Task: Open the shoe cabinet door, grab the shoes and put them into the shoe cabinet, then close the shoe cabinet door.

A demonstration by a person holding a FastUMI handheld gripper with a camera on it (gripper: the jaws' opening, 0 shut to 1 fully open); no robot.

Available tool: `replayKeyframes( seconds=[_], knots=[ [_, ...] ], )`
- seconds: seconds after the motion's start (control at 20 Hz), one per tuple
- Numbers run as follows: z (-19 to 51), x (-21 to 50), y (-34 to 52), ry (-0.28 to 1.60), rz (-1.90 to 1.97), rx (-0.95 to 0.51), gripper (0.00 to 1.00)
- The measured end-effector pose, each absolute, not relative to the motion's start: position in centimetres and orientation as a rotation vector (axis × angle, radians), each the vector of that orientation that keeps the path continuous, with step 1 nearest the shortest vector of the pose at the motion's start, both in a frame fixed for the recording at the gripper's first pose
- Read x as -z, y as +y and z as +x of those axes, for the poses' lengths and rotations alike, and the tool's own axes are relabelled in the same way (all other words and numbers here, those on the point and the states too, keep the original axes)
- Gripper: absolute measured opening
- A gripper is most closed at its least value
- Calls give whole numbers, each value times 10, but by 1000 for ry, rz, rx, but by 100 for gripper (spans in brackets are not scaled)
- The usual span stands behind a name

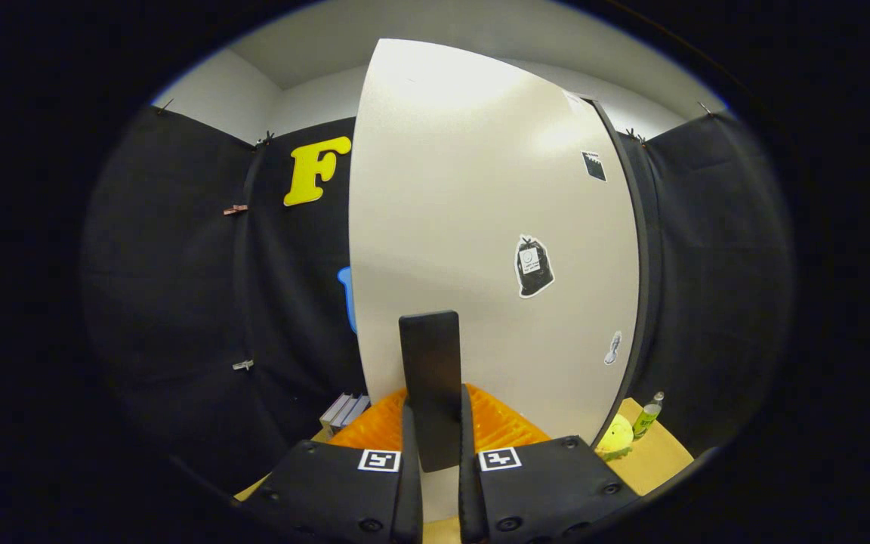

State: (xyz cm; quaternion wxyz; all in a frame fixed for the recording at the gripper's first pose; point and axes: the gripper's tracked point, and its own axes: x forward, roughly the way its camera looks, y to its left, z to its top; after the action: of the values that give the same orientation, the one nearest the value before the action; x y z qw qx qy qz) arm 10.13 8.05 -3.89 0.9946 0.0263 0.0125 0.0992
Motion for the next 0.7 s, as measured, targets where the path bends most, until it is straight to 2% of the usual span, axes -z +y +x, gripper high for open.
replayKeyframes(
  seconds=[0.7],
  knots=[
    [36, 36, -8, 40, 61, -196, 22]
  ],
)
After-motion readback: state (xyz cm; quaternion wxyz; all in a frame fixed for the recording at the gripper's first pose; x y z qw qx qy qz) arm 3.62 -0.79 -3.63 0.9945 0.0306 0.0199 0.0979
